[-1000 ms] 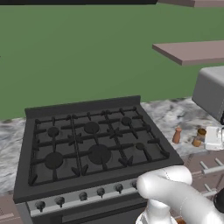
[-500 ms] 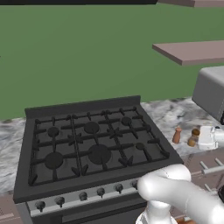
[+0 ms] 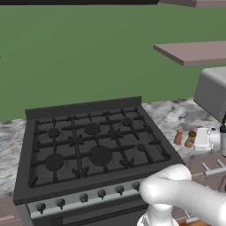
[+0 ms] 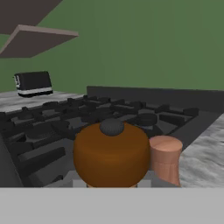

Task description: Take 2 condiments from the cabinet and move them on the counter near the stove.Make sure the condiments are lined up with each other, next to each other.

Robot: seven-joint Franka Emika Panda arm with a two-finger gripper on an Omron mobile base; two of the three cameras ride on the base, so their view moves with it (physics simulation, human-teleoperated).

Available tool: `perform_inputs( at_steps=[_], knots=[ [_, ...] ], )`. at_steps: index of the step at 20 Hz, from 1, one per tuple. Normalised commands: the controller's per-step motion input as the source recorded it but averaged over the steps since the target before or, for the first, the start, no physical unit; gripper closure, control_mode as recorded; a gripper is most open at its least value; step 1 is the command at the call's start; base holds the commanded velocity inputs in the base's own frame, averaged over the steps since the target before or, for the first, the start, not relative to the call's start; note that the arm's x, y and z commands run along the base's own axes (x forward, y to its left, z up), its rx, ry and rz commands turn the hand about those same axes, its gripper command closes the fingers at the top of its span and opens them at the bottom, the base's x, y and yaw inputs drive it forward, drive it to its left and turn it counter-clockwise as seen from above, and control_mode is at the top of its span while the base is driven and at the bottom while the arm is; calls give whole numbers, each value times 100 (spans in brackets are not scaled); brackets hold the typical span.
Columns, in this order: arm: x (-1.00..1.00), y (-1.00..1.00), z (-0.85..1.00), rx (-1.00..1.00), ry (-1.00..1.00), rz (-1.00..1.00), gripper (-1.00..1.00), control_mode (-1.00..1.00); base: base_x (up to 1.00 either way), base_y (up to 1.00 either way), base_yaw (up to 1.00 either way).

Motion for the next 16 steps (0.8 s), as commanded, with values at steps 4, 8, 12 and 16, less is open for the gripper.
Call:
perform_inputs(
  at_steps=[4,8,12,16],
  knots=[
    [24,0,-23,0,0,0,100,-100,0,0,0],
    [24,0,-18,0,0,0,100,-100,0,0,0],
    [24,0,-20,0,0,0,100,-100,0,0,0],
    [23,0,-20,0,0,0,100,-100,0,0,0]
  ],
)
